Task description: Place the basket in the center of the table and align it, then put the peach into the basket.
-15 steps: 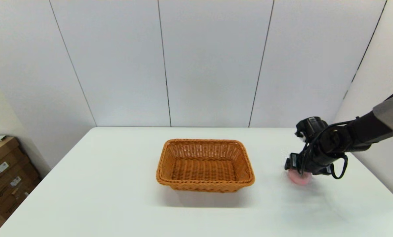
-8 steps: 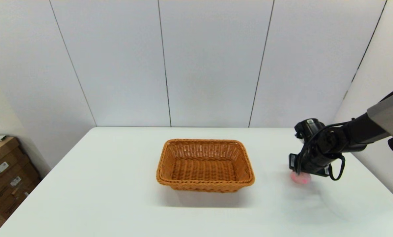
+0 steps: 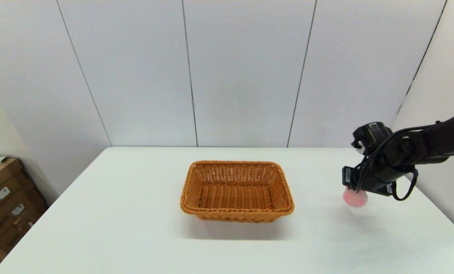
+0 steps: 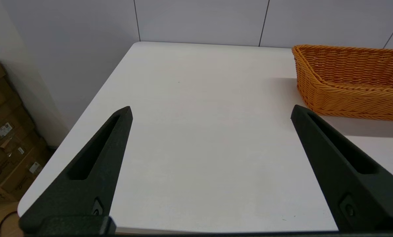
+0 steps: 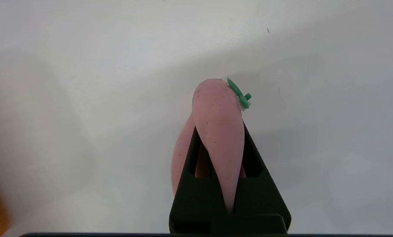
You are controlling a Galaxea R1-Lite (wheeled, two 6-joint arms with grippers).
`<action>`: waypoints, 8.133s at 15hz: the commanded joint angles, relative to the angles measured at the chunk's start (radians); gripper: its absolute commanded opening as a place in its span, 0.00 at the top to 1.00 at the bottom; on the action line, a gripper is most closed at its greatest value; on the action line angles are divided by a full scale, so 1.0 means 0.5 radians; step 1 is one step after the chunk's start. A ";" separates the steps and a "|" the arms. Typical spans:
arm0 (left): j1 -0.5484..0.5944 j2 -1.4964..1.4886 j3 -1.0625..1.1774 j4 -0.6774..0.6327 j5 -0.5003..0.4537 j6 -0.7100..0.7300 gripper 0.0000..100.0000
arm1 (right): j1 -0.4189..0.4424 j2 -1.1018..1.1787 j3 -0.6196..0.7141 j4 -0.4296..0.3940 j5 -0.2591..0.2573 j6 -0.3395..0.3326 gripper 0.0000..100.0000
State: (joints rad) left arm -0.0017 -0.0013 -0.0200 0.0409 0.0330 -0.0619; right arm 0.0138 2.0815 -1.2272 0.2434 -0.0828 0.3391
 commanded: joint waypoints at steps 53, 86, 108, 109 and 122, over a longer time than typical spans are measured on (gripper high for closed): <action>0.000 -0.001 0.000 0.001 0.002 -0.002 0.00 | -0.344 -0.966 -0.018 0.572 1.000 -0.215 0.00; 0.000 -0.001 0.000 0.001 0.002 -0.002 0.00 | -0.273 -3.006 1.270 0.651 0.960 -0.847 0.00; 0.000 -0.001 0.000 0.001 0.002 -0.002 0.00 | -0.015 -4.166 2.335 -0.165 0.153 -0.752 0.00; 0.000 -0.001 0.000 0.001 0.002 -0.002 0.00 | -0.015 -4.166 2.338 -0.165 0.153 -0.755 0.00; 0.000 -0.001 0.000 0.001 0.002 -0.002 0.00 | -0.015 -4.166 2.362 -0.257 0.153 -0.746 0.00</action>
State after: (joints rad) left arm -0.0017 -0.0013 -0.0200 0.0413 0.0326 -0.0626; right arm 0.0057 -0.0013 -0.0460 0.1145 -0.0062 -0.0332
